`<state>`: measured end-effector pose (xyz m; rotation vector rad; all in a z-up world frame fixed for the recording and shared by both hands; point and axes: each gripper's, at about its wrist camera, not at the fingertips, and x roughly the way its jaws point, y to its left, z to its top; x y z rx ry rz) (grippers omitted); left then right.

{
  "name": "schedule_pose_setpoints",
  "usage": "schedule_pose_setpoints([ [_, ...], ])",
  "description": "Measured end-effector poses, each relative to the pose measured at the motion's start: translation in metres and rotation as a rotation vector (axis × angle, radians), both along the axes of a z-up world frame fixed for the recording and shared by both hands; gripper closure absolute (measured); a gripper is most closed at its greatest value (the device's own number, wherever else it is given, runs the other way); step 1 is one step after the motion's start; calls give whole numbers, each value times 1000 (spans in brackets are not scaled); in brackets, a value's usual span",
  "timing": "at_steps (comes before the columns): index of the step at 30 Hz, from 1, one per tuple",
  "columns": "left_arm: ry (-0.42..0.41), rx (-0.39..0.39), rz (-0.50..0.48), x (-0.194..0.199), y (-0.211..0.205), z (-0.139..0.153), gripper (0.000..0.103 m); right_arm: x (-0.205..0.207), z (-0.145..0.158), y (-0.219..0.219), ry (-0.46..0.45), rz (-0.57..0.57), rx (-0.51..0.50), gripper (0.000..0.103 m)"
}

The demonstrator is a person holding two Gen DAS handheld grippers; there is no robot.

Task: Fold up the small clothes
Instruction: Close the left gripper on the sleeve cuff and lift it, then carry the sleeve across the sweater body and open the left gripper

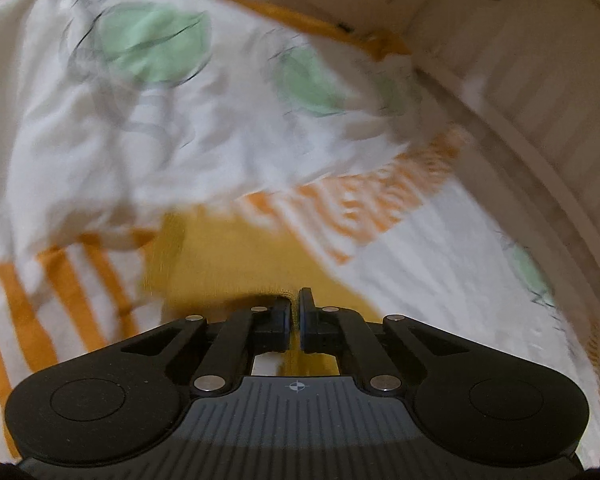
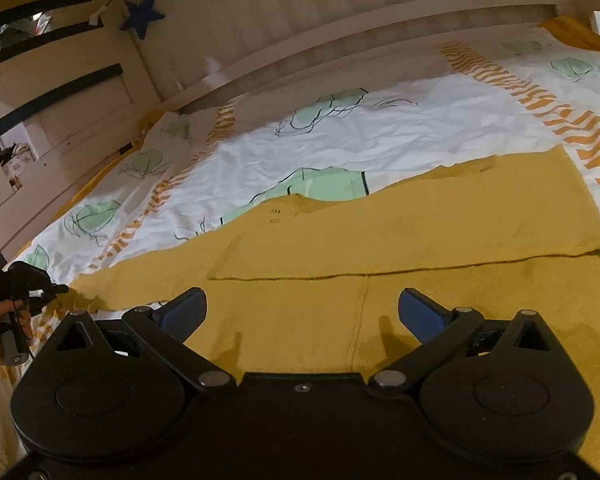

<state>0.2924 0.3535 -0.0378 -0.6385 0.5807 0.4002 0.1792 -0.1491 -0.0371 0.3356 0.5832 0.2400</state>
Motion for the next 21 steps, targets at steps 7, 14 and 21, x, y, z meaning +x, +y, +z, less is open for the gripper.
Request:
schedule_pose_setpoints([
  [7, -90, 57, -145, 14, -65, 51, 100, 5, 5, -9, 38, -35, 9, 0],
  [14, -129, 104, -370, 32, -157, 75, 100, 12, 13, -25, 56, -76, -14, 0],
  [21, -106, 98, -598, 41, -247, 61, 100, 19, 19, -44, 84, -143, -24, 0],
])
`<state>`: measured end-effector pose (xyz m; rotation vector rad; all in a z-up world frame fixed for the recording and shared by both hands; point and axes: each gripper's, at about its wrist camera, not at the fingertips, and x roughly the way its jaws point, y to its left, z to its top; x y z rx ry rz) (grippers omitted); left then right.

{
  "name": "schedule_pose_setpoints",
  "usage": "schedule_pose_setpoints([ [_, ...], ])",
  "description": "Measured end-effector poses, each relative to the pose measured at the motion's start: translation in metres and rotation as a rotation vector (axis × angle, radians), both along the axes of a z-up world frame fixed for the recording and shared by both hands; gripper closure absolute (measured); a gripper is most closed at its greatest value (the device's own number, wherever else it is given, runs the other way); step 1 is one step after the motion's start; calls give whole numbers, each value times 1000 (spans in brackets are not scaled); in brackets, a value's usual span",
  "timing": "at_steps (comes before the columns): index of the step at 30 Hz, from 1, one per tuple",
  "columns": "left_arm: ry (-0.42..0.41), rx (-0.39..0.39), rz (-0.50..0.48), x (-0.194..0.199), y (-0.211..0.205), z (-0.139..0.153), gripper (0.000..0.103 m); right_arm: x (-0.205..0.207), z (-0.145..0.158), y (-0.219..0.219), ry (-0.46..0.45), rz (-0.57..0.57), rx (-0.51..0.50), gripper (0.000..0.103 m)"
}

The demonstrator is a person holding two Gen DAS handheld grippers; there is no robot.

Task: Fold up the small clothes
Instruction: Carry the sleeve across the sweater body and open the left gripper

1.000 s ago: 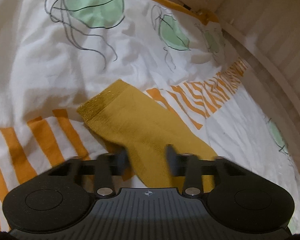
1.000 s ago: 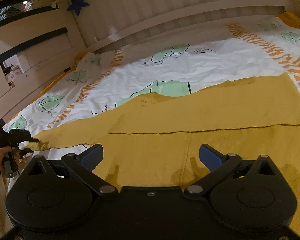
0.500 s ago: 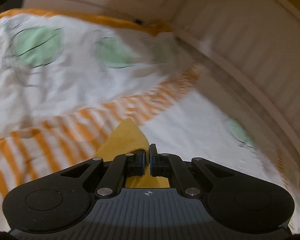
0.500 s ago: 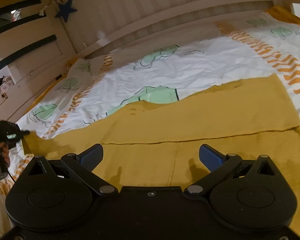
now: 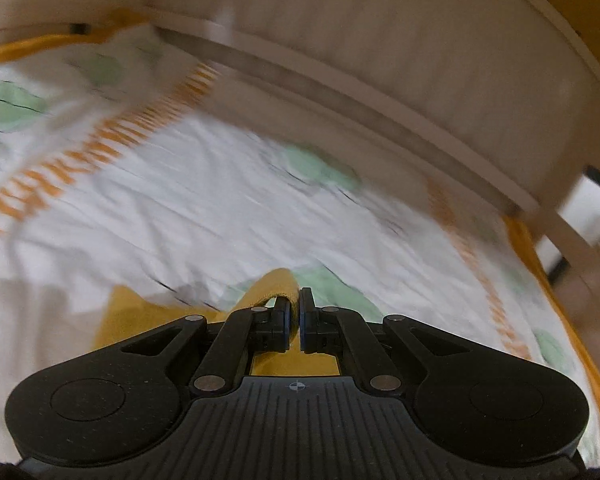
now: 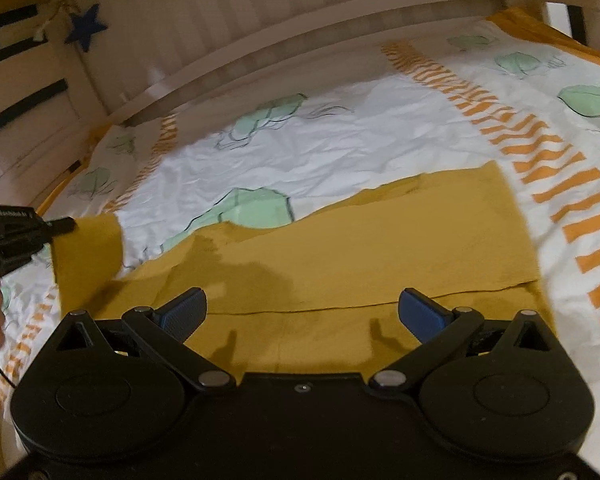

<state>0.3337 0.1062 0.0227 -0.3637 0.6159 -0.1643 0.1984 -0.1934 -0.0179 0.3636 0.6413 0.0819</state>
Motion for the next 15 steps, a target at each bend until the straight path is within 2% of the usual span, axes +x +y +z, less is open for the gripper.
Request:
schedule_pose_setpoints([
  [4, 24, 31, -114, 0, -44, -15, 100, 4, 0, -10, 13, -24, 3, 0],
  [11, 104, 53, -299, -6, -91, -45, 98, 10, -2, -24, 44, -55, 2, 1],
  [13, 142, 57, -352, -8, -101, -52, 94, 11, -3, -28, 56, -77, 6, 1],
  [15, 165, 35, -398, -11, -106, -59, 75, 11, -4, -32, 62, -94, 4, 0],
])
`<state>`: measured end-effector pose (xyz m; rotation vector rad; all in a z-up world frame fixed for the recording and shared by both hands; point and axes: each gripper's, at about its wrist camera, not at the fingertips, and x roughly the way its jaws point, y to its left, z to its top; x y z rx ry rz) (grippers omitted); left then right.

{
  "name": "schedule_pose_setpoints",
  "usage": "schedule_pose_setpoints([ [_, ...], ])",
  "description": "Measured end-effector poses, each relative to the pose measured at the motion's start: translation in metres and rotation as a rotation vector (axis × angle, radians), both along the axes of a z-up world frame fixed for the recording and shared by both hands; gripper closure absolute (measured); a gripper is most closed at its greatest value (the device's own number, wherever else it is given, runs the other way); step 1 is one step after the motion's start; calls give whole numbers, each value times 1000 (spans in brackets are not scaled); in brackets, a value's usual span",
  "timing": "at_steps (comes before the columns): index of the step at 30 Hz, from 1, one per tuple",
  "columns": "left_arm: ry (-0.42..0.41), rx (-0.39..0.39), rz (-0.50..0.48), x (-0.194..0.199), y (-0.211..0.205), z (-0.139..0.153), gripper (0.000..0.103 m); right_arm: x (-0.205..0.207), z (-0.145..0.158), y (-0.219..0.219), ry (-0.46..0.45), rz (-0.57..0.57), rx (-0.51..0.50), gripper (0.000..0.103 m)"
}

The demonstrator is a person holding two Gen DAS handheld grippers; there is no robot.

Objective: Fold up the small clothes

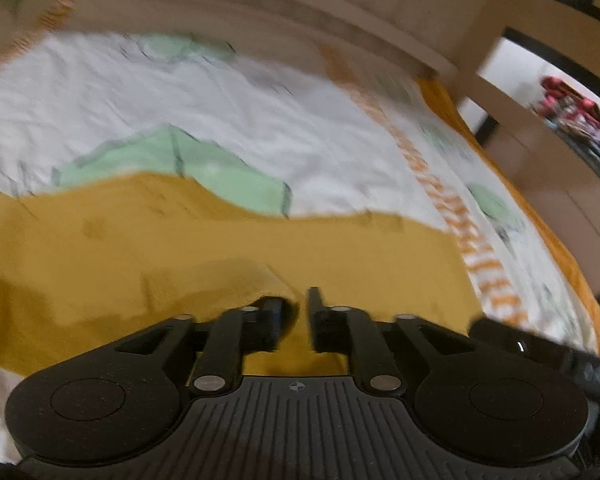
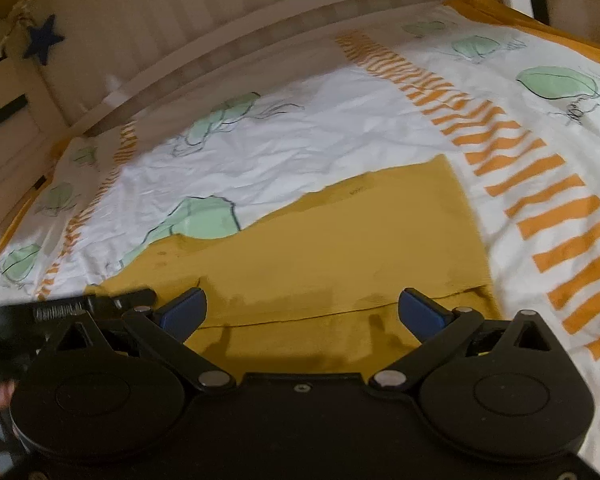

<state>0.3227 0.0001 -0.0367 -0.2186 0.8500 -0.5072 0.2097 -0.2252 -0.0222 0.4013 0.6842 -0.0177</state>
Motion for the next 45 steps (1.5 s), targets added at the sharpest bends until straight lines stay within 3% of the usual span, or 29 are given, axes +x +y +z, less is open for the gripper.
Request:
schedule_pose_setpoints([
  [5, 54, -111, -95, -2, -2, -3, 67, 2, -1, -5, 7, -16, -24, 0],
  [9, 82, -163, -66, 0, 9, 2, 67, 2, 0, -6, 2, -21, -44, 0],
  [14, 82, -139, -80, 7, 17, 18, 62, 2, -2, 0, 6, -8, -105, 1],
  [20, 240, -167, -171, 11, 8, -1, 59, 4, -8, 20, 51, 81, -240, 2],
  [23, 237, -170, -195, 11, 4, 1, 59, 2, -7, 27, 35, 135, -298, 2],
  [28, 273, -324, -282, 12, 11, 14, 56, 3, -4, 41, 35, 178, -430, 2],
  [30, 283, -339, -317, 12, 10, 16, 51, 5, -5, 46, 53, 181, -468, 2],
  [34, 181, -303, -262, 8, 13, 30, 51, 2, -4, 51, 53, 197, -461, 2],
  [37, 116, -256, -75, 11, 33, 44, 51, -1, 1, 62, 15, 240, -451, 4],
  [40, 41, -74, 112, 10, 49, 56, 51, 3, 6, 84, -26, 272, -500, 7],
  [41, 10, 25, 161, 9, 51, 59, 51, 6, 7, 91, -37, 283, -503, 8],
  [44, -37, 281, 244, 10, 55, 58, 51, 18, 8, 116, -43, 315, -478, 9],
  [45, -34, 318, 263, 11, 58, 58, 51, 23, 7, 125, -41, 325, -469, 9],
])
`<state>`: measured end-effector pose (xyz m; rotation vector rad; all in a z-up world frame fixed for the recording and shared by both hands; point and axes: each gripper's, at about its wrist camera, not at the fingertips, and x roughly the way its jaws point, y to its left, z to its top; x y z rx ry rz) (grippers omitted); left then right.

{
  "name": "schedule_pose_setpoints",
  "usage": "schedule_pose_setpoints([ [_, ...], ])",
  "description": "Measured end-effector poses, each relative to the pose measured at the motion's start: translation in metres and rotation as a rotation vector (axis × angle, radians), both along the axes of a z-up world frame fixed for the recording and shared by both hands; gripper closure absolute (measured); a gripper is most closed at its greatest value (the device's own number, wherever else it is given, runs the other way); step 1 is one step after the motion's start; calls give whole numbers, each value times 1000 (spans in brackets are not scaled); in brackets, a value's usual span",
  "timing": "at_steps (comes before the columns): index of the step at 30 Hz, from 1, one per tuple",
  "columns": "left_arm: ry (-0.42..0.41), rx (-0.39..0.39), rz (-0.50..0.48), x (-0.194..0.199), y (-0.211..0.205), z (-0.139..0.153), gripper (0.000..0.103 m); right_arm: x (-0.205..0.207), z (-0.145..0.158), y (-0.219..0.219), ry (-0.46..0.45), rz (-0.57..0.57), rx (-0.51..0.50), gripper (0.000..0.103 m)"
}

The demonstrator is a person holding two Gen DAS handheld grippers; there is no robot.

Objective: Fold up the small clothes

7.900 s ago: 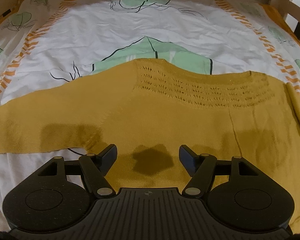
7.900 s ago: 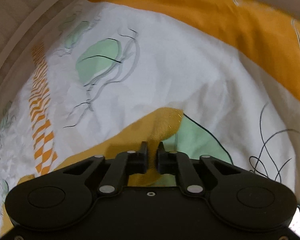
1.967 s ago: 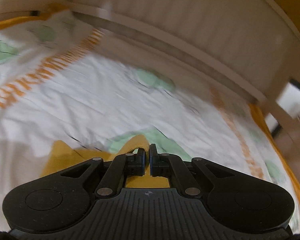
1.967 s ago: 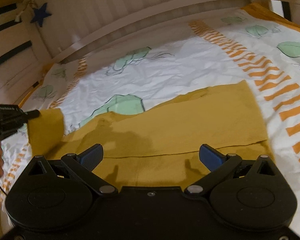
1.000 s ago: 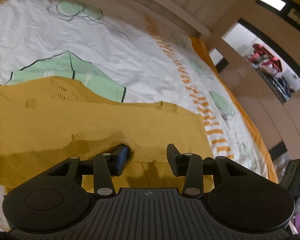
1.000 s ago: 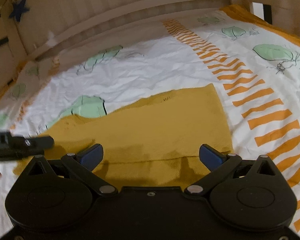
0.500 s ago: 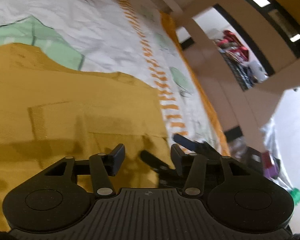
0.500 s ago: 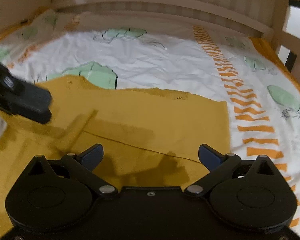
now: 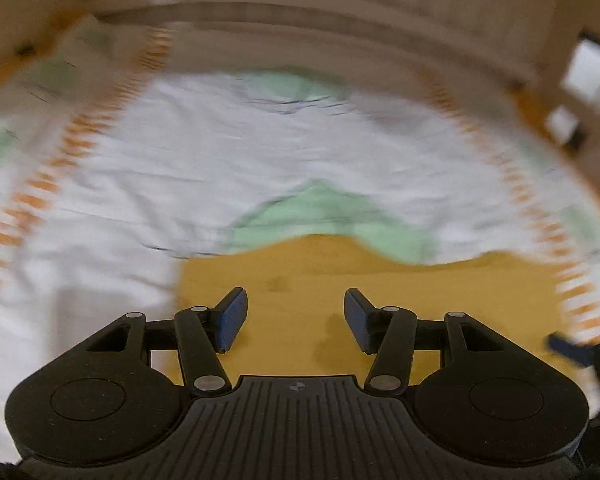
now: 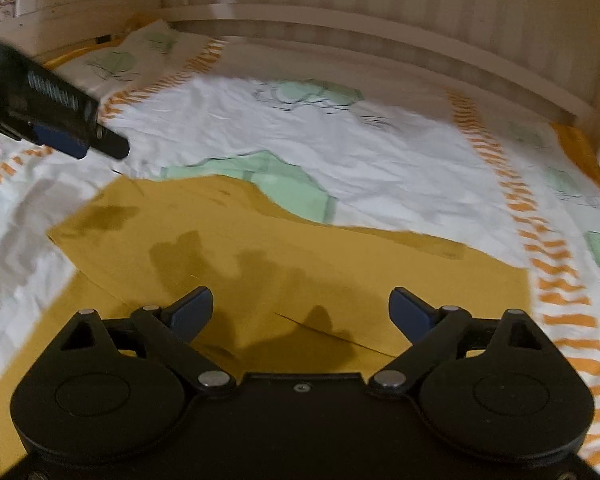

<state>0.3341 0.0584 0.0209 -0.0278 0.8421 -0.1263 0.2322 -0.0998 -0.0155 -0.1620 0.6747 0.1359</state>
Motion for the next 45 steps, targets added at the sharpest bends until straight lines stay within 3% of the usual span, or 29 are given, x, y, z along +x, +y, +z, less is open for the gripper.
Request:
schedule_pose_setpoints([
  [1, 10, 15, 19, 2, 5, -1, 51, 5, -2, 11, 5, 10, 2, 10],
  [4, 28, -46, 45, 5, 17, 0, 51, 20, -13, 40, 27, 28, -14, 15],
  [12, 28, -89, 56, 5, 35, 5, 51, 44, -51, 66, 147, 29, -80, 45],
  [14, 30, -96, 54, 5, 37, 5, 51, 42, -47, 53, 130, -3, -75, 76],
  [15, 31, -100, 54, 6, 38, 5, 51, 41, -43, 45, 129, -26, -74, 83],
  [19, 36, -116, 56, 6, 40, 5, 51, 36, -31, -2, 126, -144, -53, 82],
  [22, 39, -116, 52, 6, 40, 4, 51, 35, -28, -40, 166, -219, 27, 78],
  [25, 48, -117, 46, 5, 39, 3, 51, 30, -29, -67, 185, -241, 136, 60],
  [27, 52, -115, 45, 6, 39, 1, 51, 28, -32, -77, 190, -248, 195, 42],
  [28, 54, -114, 47, 6, 39, 1, 51, 27, -33, -81, 192, -251, 225, 39],
  [35, 65, -104, 53, 7, 40, -2, 51, 25, -32, -88, 174, -218, 336, 40],
  [38, 67, -106, 55, 7, 40, -2, 51, 21, -28, -90, 149, -236, 345, 39],
  [45, 71, -104, 44, 7, 40, -2, 51, 25, -44, -91, 208, -248, 341, 35],
])
